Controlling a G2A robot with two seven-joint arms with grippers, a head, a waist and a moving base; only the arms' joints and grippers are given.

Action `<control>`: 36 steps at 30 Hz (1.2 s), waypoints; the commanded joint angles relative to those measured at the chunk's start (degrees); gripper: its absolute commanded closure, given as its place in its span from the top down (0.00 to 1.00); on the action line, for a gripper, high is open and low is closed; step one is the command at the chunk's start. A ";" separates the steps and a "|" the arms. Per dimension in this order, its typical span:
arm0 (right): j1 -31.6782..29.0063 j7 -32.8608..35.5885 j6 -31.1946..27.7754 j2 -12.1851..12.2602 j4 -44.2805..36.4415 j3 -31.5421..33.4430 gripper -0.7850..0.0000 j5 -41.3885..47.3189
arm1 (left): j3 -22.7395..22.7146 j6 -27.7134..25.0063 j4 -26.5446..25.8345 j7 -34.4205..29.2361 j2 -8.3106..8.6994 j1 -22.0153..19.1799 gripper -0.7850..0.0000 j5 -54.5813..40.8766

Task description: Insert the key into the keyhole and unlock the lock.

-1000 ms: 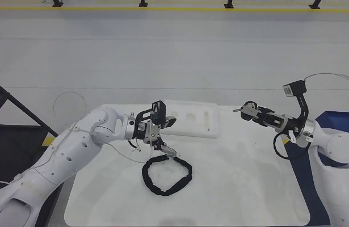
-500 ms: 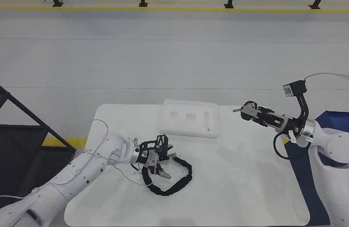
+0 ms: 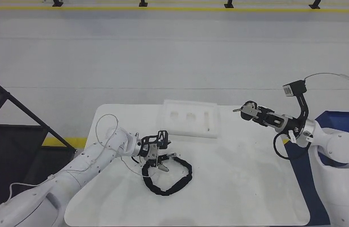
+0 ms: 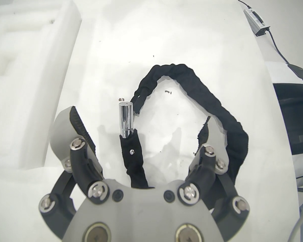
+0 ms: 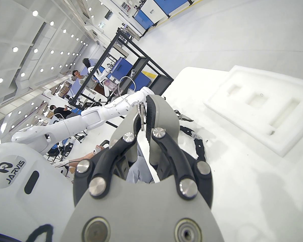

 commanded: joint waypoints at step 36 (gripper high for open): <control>0.00 0.00 0.00 0.00 0.00 0.00 0.00 0.00 | 6.43 0.82 18.61 15.62 -8.92 -4.02 0.20 13.76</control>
